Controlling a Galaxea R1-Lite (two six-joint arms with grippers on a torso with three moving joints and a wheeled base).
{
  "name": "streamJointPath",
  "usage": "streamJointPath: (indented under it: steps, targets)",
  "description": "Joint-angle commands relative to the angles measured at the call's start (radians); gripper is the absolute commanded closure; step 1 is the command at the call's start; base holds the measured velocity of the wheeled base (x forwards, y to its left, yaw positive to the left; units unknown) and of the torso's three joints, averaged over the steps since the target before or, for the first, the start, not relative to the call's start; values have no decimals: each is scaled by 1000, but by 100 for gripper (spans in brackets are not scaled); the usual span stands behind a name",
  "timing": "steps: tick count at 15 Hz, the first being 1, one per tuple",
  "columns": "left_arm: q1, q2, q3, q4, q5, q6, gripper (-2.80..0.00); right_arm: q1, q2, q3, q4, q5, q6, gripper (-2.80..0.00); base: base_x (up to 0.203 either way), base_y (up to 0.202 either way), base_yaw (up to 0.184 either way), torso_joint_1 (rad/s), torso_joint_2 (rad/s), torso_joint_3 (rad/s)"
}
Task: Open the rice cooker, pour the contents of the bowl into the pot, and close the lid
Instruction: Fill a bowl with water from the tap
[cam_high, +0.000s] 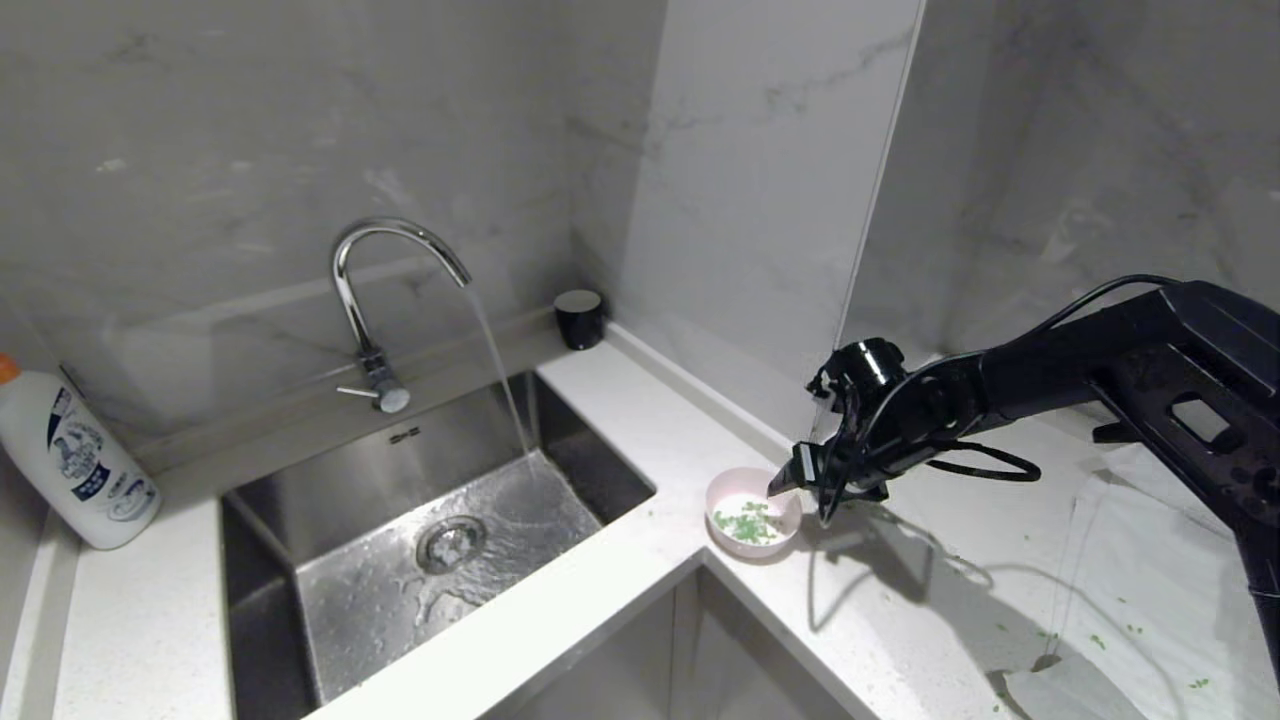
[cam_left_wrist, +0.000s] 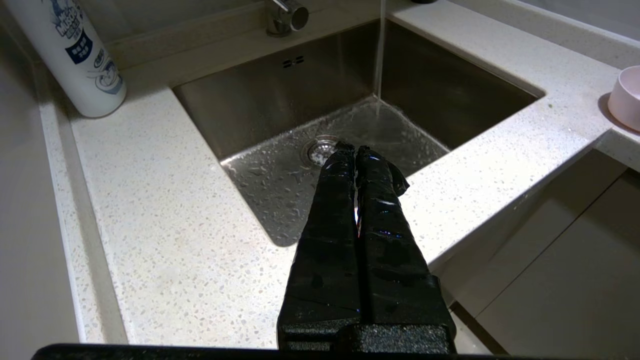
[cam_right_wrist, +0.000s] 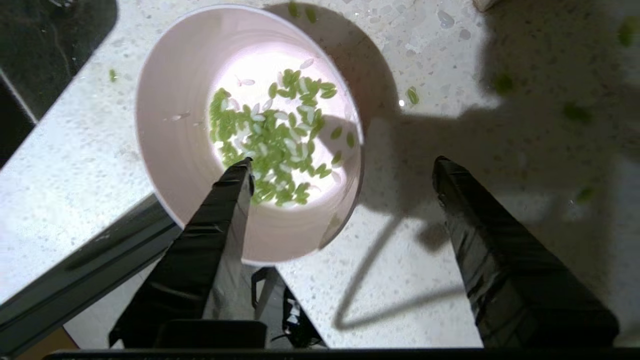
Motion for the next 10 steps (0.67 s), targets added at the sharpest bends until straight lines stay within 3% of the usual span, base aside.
streamJointPath:
  steps: [1, 10]
  targets:
    - [0, 0, 0, 1, 0, 1, 0, -3, -118, 49, 2, 2, 2, -280, 0, 0, 0, 0, 0, 0]
    - [0, 0, 0, -1, 0, -11, 0, -5, -607, 345, 2, 4, 5, -280, 0, 0, 0, 0, 0, 0]
